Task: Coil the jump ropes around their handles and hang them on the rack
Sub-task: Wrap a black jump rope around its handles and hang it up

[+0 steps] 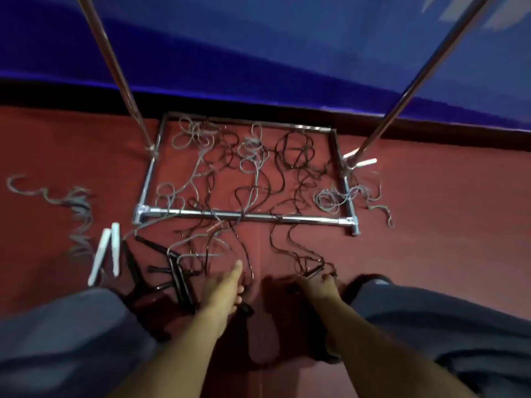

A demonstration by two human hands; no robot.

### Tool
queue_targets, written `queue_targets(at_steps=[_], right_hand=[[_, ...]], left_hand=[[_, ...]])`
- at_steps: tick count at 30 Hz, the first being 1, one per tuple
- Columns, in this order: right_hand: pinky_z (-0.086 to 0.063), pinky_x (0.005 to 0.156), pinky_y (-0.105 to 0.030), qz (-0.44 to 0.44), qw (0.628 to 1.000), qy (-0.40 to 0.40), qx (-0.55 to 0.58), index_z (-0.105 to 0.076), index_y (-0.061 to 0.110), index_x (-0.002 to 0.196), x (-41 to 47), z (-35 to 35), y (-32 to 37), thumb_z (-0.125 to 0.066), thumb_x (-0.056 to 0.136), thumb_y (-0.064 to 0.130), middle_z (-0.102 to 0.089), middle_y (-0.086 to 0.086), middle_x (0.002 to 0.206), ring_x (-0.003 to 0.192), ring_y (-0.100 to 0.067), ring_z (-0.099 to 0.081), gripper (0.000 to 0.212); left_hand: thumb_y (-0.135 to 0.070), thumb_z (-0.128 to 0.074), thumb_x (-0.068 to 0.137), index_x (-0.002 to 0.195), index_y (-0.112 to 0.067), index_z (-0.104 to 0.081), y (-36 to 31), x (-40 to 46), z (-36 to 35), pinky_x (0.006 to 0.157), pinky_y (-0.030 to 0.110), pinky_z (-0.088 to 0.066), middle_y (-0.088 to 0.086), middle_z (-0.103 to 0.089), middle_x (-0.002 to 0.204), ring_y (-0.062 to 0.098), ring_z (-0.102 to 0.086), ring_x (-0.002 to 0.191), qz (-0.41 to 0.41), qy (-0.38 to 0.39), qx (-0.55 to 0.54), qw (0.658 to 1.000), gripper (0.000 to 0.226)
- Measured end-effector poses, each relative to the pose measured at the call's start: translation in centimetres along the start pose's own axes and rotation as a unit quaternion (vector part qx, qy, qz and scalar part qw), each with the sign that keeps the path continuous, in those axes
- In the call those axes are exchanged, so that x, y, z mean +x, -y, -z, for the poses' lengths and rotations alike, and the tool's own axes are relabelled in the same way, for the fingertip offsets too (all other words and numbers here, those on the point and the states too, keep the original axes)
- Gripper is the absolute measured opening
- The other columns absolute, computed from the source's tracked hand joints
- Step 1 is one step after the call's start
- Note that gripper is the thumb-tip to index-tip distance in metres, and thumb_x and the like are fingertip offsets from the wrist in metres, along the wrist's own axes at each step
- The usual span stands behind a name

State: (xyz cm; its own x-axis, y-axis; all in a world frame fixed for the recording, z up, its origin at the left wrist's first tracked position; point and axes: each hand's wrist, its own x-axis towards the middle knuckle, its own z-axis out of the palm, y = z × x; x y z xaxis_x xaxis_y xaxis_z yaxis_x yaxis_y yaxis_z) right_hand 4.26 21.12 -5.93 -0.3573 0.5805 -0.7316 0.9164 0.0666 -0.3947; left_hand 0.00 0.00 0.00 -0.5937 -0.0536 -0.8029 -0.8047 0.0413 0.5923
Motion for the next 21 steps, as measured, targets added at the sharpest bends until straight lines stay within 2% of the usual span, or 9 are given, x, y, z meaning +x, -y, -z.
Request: queue_targets(at_steps=[3,5,6,8,11,13,15,17,21], right_hand=[[-0.05,0.102,-0.045,-0.023,0.993,-0.061,0.095,-0.044,0.002,0.137,4.2,-2.2,-2.0,-0.092,0.058,0.037,-0.062,-0.019,0.125,0.115,-0.033,-0.062,0.099],[-0.037,0.115,-0.045,-0.033,0.988,-0.102,0.114,-0.019,0.001,0.153,3.7,-3.1,-1.3,-0.095,0.053,0.04,-0.046,-0.022,0.147,0.136,-0.033,-0.046,0.131],[-0.029,0.12,-0.043,-0.043,0.986,-0.114,0.116,-0.012,0.002,0.156,3.8,-3.4,-1.5,-0.094,0.053,0.043,-0.037,-0.022,0.154,0.143,-0.031,-0.038,0.138],[-0.022,0.121,-0.038,-0.064,0.984,-0.123,0.113,-0.011,-0.001,0.155,3.9,-4.2,-0.8,-0.092,0.064,0.037,-0.029,-0.022,0.158,0.148,-0.032,-0.029,0.128],[-0.036,0.115,-0.045,-0.085,0.984,-0.12,0.097,-0.035,0.002,0.147,5.6,-5.4,-1.7,-0.087,0.042,0.057,-0.045,-0.022,0.147,0.137,-0.036,-0.045,0.13],[-0.044,0.108,-0.046,-0.083,0.985,-0.123,0.084,-0.044,0.002,0.139,8.3,-6.6,-3.8,-0.078,0.044,0.056,-0.055,-0.021,0.136,0.127,-0.036,-0.054,0.115],[-0.047,0.104,-0.044,-0.092,0.985,-0.133,0.067,-0.049,0.001,0.132,6.8,-6.5,-2.8,-0.077,0.066,0.033,-0.059,-0.02,0.129,0.119,-0.037,-0.058,0.078],[-0.048,0.1,-0.043,-0.097,0.983,-0.139,0.064,-0.054,-0.002,0.126,5.3,-6.1,-1.7,-0.07,0.079,0.019,-0.062,-0.02,0.124,0.115,-0.038,-0.061,0.053],[-0.047,0.093,-0.04,-0.078,0.989,-0.105,0.066,-0.06,-0.01,0.121,4.1,-5.9,-0.4,-0.056,0.092,0.01,-0.065,-0.026,0.12,0.114,-0.042,-0.061,0.035]], left_hand=[[-0.046,-0.065,0.093,0.08,-0.014,-0.063,1.8,2.2,0.0,0.048,0.02,-0.035,0.0,-0.056,0.061,0.013,-0.044,0.046,0.021,-0.031,0.0,0.999,0.034],[-0.045,-0.064,0.094,0.074,-0.016,-0.06,2.8,2.9,-0.4,0.045,0.019,-0.035,0.0,-0.056,0.061,0.012,-0.044,0.046,0.021,-0.038,0.004,0.999,0.035],[-0.044,-0.064,0.094,0.072,-0.016,-0.059,3.2,3.0,-0.6,0.044,0.018,-0.035,0.001,-0.057,0.062,0.012,-0.045,0.047,0.01,-0.038,0.013,0.999,0.036],[-0.044,-0.064,0.094,0.073,-0.015,-0.058,3.5,3.2,-0.8,0.041,0.015,-0.036,0.001,-0.058,0.064,0.011,-0.047,0.048,-0.005,-0.033,0.038,0.999,0.037],[-0.046,-0.066,0.092,0.084,-0.005,-0.064,4.2,3.2,-0.7,0.043,0.016,-0.037,0.003,-0.06,0.067,0.014,-0.049,0.051,-0.009,-0.032,0.075,0.997,0.041],[-0.046,-0.066,0.091,0.083,-0.006,-0.065,4.9,3.1,-0.3,0.051,0.02,-0.041,0.002,-0.062,0.066,0.016,-0.051,0.055,-0.012,-0.033,0.094,0.995,0.041],[-0.049,-0.065,0.091,0.077,-0.009,-0.064,5.3,3.4,0.2,0.065,0.026,-0.048,0.0,-0.064,0.064,0.019,-0.056,0.06,-0.011,-0.041,0.126,0.991,0.042],[-0.05,-0.064,0.091,0.078,-0.009,-0.066,5.5,3.9,0.5,0.075,0.032,-0.053,0.001,-0.066,0.065,0.02,-0.058,0.063,-0.007,-0.049,0.152,0.987,0.043],[-0.048,-0.064,0.091,0.078,-0.012,-0.067,5.3,4.0,0.2,0.082,0.04,-0.056,0.005,-0.07,0.071,0.029,-0.065,0.072,-0.012,-0.055,0.164,0.985,0.039]])
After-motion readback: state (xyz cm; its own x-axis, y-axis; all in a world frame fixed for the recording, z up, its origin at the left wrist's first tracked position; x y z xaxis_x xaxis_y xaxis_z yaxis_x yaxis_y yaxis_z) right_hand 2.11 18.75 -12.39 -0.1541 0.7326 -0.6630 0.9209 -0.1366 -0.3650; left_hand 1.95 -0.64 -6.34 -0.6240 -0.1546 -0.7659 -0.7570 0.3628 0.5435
